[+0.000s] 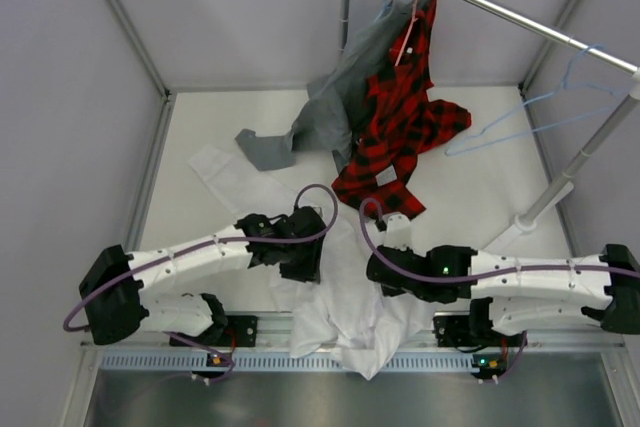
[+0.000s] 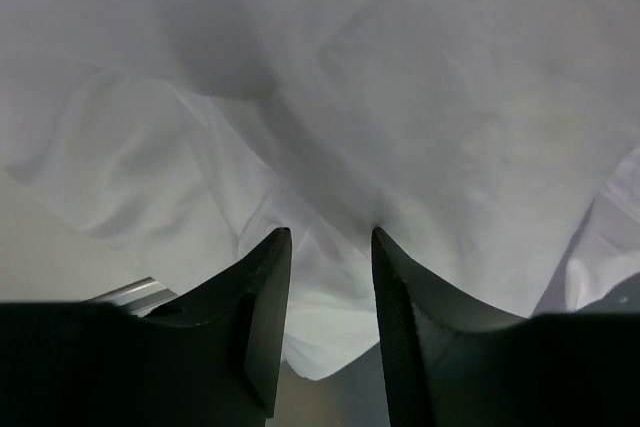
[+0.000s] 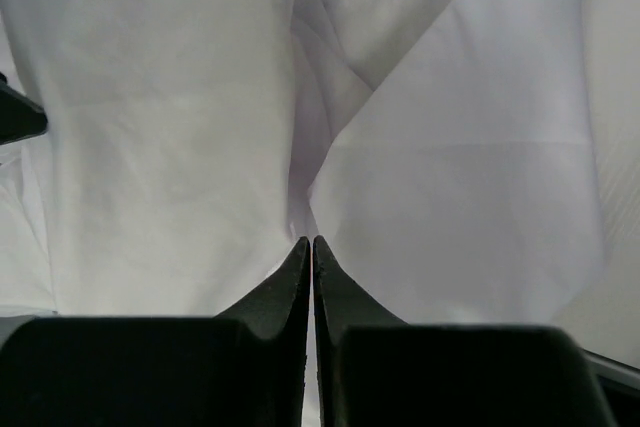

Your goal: Place the shirt on the hanger

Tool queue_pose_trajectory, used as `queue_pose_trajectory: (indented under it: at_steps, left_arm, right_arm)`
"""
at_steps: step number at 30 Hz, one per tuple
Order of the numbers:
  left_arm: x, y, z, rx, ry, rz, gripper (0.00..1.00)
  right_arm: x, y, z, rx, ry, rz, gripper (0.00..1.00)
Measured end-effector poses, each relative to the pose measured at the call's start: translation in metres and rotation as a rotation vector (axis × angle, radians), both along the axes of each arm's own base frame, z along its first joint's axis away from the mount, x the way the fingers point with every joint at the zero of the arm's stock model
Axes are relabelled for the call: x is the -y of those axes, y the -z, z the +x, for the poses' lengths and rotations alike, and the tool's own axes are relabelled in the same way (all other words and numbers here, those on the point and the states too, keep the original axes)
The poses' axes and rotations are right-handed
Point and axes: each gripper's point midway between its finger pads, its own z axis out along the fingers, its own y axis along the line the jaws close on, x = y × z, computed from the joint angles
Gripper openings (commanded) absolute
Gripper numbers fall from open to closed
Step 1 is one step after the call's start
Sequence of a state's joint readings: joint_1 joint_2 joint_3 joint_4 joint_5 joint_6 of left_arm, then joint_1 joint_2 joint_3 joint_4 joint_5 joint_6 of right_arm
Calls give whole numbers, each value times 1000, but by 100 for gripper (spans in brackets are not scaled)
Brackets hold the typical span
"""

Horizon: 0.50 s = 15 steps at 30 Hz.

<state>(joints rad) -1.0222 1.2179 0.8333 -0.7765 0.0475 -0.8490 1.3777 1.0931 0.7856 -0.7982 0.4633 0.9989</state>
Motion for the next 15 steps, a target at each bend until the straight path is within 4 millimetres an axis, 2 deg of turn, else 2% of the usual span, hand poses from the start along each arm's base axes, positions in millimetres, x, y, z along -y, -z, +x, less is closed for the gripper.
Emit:
queue_pose_trajectory:
  at_steps: [5, 6, 7, 8, 9, 11, 15]
  left_arm:
    - [4, 18, 19, 40, -53, 67, 43]
    - [7, 20, 23, 47, -60, 72, 27]
    - [9, 22, 25, 47, -72, 74, 16]
    - [11, 25, 27, 49, -79, 81, 4]
    - [12, 27, 29, 51, -85, 88, 0]
    - [13, 31, 33, 61, -92, 97, 0]
    - [8, 24, 45, 123, -139, 98, 0]
  right_arm:
    - [10, -17, 2, 18, 46, 63, 0]
    - [12, -20, 1, 17, 52, 77, 6]
    - [14, -24, 0, 16, 55, 96, 16]
    - [13, -28, -1, 14, 54, 119, 35]
    - [13, -31, -1, 10, 56, 137, 43]
    - [12, -35, -5, 1, 37, 159, 60]
    - [4, -37, -17, -37, -30, 181, 74]
